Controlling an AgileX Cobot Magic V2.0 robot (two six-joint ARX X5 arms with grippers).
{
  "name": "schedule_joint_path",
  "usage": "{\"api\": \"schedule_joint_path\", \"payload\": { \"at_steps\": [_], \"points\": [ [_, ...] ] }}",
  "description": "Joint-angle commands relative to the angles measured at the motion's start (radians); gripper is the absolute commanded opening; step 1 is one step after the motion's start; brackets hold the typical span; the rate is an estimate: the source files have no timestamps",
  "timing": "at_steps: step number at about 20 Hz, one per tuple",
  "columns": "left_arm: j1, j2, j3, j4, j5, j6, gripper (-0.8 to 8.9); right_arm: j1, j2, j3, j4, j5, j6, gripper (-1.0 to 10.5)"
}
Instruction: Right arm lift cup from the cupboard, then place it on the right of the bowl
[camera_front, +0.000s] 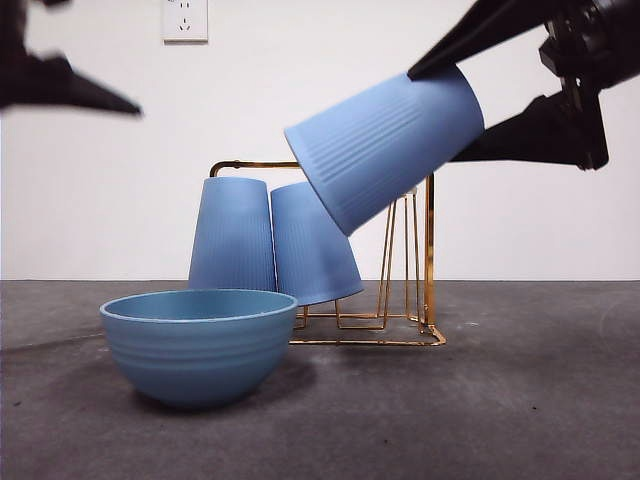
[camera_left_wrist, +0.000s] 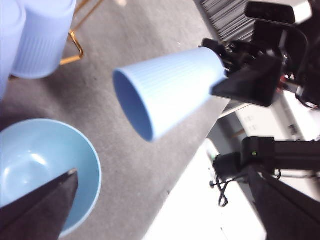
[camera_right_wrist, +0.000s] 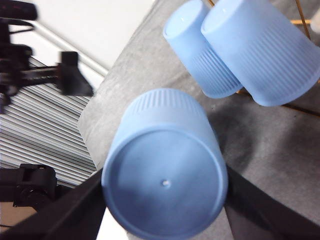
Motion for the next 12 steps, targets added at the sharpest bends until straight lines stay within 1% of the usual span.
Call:
{"api": "schedule_joint_path", "payload": {
  "at_steps": [1,5,8,10,12],
  "points": [
    [0.004,0.074,-0.035,0.121,0.040,-0.106,5.58,0.004,0.024,-0.006,0.037,-0.009,0.006,2.2],
    [0.003,0.165,-0.039,0.223,0.148,-0.150,5.58,0.006,0.059,-0.019,0.089,-0.021,0.023,2.2],
    [-0.002,0.216,-0.039,0.309,0.176,-0.205,5.58,0.006,0.098,-0.019,0.148,-0.040,0.055,2.2],
    [-0.003,0.254,-0.039,0.364,0.203,-0.243,5.58,0.009,0.134,-0.019,0.212,-0.045,0.093,2.2],
    [-0.011,0.288,-0.039,0.399,0.225,-0.266,5.58,0.023,0.181,-0.019,0.314,-0.057,0.154,2.2]
  ]
}}
